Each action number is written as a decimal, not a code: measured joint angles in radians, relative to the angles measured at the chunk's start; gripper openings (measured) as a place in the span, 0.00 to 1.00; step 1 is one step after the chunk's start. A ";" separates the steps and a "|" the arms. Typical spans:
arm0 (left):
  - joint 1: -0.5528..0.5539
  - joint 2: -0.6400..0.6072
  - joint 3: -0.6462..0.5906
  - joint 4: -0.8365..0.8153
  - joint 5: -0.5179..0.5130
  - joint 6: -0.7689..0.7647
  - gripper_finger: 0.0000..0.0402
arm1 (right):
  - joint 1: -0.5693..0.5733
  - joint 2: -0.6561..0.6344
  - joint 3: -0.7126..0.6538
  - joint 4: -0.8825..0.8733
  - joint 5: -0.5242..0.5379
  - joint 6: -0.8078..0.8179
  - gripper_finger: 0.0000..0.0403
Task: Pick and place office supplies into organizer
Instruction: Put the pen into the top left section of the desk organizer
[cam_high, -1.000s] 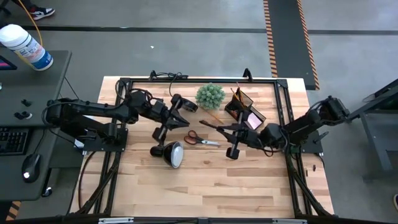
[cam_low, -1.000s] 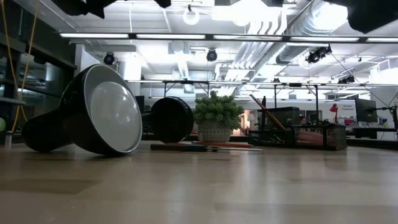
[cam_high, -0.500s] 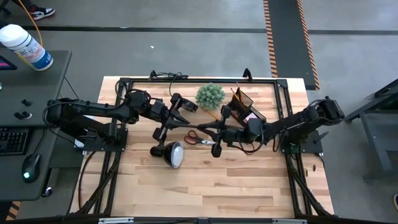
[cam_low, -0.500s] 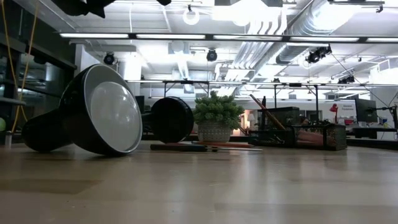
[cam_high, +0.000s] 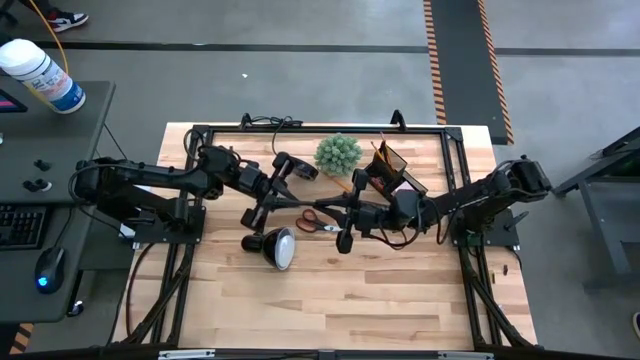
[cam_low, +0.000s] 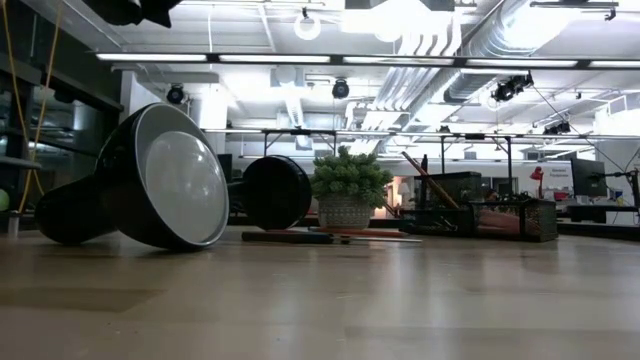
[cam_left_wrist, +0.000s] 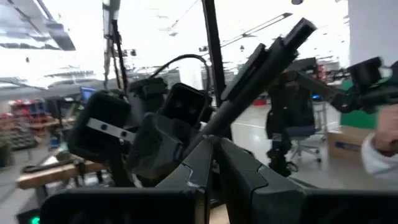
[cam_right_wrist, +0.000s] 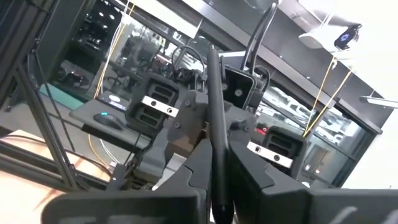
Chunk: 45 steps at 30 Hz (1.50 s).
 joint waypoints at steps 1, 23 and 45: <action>0.000 0.000 0.000 0.000 -0.007 0.015 0.05 | 0.000 0.000 0.000 0.003 0.000 -0.002 0.07; 0.008 0.025 -0.001 0.090 -0.156 0.071 0.07 | -0.023 0.000 -0.001 0.103 -0.027 -0.120 0.07; 0.008 0.024 -0.001 0.161 -0.356 -0.033 0.61 | -0.112 0.000 -0.002 0.106 -0.037 -0.069 0.07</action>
